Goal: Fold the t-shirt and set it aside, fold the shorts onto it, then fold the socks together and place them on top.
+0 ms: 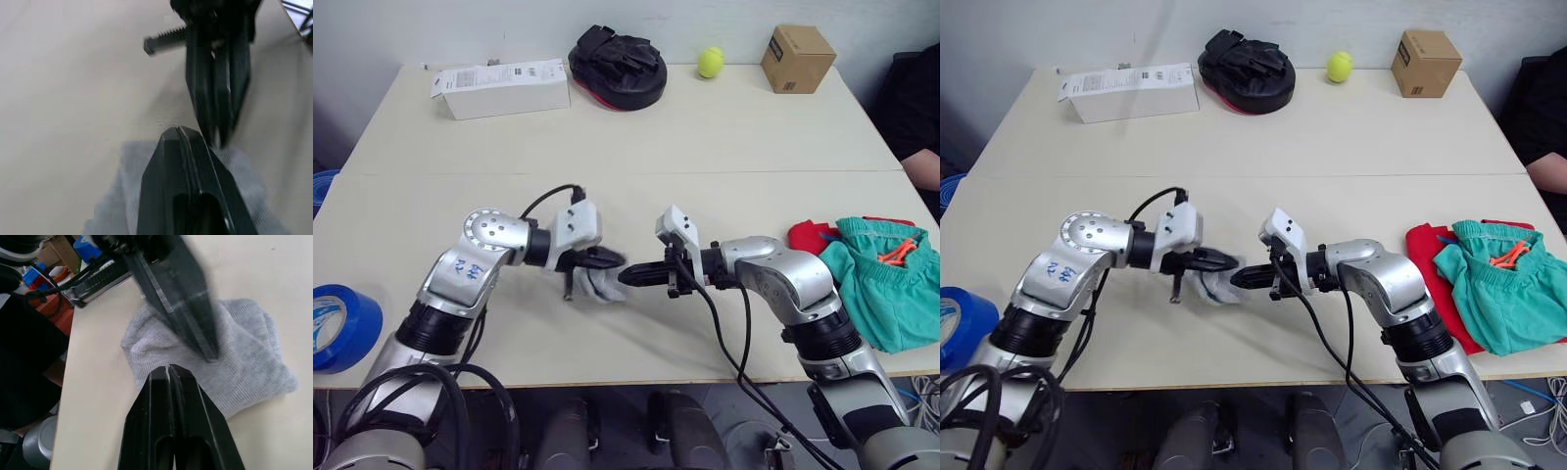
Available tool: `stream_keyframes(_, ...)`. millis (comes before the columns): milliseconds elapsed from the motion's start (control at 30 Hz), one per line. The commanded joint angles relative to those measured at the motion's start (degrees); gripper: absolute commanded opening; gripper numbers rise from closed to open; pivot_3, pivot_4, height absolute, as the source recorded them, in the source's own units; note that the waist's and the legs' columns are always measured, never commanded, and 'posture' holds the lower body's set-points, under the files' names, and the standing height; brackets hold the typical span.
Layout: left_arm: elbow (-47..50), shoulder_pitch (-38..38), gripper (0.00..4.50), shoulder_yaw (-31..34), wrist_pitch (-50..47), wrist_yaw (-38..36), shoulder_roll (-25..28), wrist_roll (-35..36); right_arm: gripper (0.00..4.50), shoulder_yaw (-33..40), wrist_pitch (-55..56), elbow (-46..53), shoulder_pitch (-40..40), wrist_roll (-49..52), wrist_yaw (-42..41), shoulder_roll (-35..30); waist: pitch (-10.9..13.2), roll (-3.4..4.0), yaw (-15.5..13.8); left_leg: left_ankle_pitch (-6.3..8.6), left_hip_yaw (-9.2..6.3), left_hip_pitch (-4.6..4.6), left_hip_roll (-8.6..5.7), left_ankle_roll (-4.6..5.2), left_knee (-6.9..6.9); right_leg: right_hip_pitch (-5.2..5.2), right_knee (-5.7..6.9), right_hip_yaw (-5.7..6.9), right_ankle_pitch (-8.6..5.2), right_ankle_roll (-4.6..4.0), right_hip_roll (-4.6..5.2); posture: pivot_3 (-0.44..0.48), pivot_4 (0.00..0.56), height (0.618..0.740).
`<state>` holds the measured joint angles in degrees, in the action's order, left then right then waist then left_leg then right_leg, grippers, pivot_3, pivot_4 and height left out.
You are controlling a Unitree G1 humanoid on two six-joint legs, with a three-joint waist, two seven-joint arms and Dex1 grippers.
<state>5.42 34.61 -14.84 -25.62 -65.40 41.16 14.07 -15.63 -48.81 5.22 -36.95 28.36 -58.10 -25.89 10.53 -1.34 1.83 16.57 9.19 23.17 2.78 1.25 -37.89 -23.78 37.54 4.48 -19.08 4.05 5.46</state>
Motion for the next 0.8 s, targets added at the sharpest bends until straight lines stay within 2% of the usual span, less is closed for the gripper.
stream_keyframes(33, 2.03, -1.19, 0.02, 0.85, 1.01, -1.43, 2.59, -1.06, 0.00, -1.47, 2.18, 1.14, 0.41, -1.07, 0.17, 1.01, 0.00, 0.00, -0.15, 0.00, -0.01, 0.00, 0.00, 0.00, -0.02, 0.00, -0.01, 0.01, 0.00, 0.00, 0.01, 0.000, 0.150, 0.740)
stream_keyframes(300, -4.21, -1.99, 0.02, 0.86, 7.80, 1.92, 2.97, -7.25, 0.00, -4.85, 6.23, -2.67, 0.79, -6.92, 3.00, 3.42, 0.00, 0.00, -0.25, 0.03, -0.04, 0.02, -0.05, 0.05, -0.10, 0.03, 0.03, 0.02, 0.00, 0.00, 0.08, 0.000, 0.150, 0.740)
stream_keyframes(533, -5.68, -5.47, 0.02, 1.41, 9.93, 1.46, 4.10, -8.60, 0.00, -5.55, 9.95, -6.91, -0.06, -11.09, 5.00, 5.47, 0.00, 0.00, 0.08, 0.02, -0.02, -0.03, 0.00, 0.04, -0.10, 0.03, 0.11, 0.02, 0.00, 0.00, 0.04, 0.000, 0.150, 0.740)
stream_keyframes(733, -8.48, -7.69, 0.02, 1.37, 12.09, 4.93, 3.07, -11.49, 0.00, -9.31, 17.44, -9.51, 2.07, -16.52, 3.72, 4.32, -0.02, -0.02, -0.02, 0.01, -0.03, -0.16, -0.02, 0.03, -0.14, 0.12, 0.17, 0.00, 0.00, 0.00, 0.06, 0.000, 0.150, 0.740)
stream_keyframes(800, -8.43, -8.22, 0.02, 1.78, 11.89, 5.61, 2.86, -11.31, 0.00, -8.52, 19.06, -8.55, 3.14, -15.70, 2.46, 4.42, -0.04, -0.04, -0.02, 0.01, -0.03, -0.26, -0.01, 0.03, -0.13, 0.21, 0.18, 0.00, 0.00, 0.00, 0.07, 0.000, 0.150, 0.740)
